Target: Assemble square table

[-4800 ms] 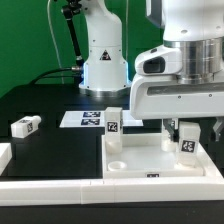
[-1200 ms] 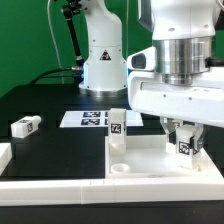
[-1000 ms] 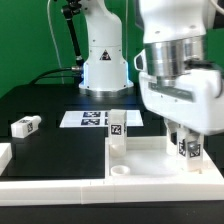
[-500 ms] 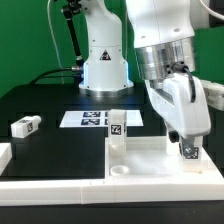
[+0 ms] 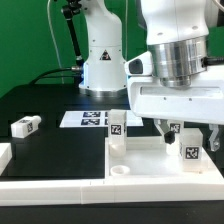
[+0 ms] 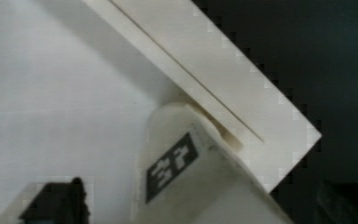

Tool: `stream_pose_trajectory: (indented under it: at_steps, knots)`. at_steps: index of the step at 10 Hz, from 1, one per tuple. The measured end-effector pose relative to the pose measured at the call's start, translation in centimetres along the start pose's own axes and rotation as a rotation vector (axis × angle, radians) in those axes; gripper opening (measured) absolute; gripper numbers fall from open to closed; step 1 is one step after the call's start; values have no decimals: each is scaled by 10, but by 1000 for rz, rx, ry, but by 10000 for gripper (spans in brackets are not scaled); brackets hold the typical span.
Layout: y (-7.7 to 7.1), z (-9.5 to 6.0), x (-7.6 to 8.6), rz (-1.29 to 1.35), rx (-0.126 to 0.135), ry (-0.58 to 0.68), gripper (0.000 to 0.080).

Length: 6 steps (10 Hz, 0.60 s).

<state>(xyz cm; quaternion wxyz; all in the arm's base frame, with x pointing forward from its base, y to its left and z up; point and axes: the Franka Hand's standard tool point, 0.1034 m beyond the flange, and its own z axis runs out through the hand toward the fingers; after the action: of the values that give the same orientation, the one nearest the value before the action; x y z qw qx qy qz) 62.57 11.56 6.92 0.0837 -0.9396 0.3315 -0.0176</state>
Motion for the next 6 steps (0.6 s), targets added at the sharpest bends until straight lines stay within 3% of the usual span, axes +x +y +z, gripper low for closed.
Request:
stream_pose_trajectory:
  at_steps: [3, 4, 5, 6]
  knots:
    - [-6, -2, -2, -438, -39, 10, 648]
    - [-5, -2, -1, -419, -40, 11, 648]
    - [-5, -2, -1, -391, -39, 11, 537]
    - [-5, -2, -1, -381, -39, 11, 537]
